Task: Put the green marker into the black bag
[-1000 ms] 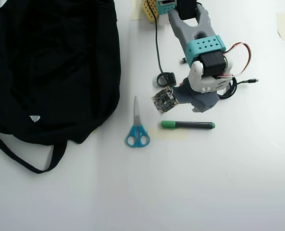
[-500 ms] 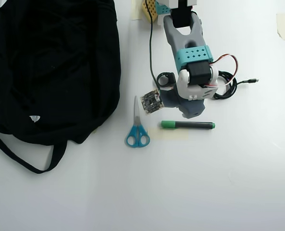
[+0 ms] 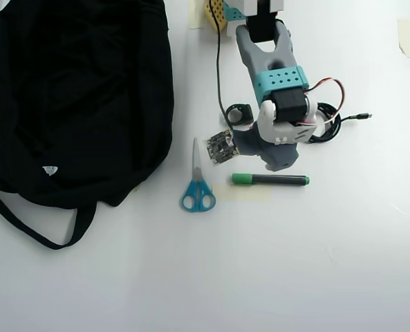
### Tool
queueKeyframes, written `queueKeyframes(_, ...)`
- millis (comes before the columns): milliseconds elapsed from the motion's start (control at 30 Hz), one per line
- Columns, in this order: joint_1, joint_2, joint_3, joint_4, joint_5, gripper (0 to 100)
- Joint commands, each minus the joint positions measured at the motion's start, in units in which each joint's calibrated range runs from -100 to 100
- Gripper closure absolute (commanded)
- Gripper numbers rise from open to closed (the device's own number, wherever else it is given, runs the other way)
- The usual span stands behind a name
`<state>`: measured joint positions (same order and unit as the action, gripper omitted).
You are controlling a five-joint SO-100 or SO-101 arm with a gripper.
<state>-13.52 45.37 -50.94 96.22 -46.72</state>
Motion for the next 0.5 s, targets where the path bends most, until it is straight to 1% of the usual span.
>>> queueKeyframes(0, -1.1, -0.6, -3.9, -0.3, -6.2, 84)
queueKeyframes(133, -1.3, -0.6, -4.0, -0.5, -9.4, 83)
queueKeyframes(467, -2.0, 0.9, -5.3, -2.5, -10.9, 83)
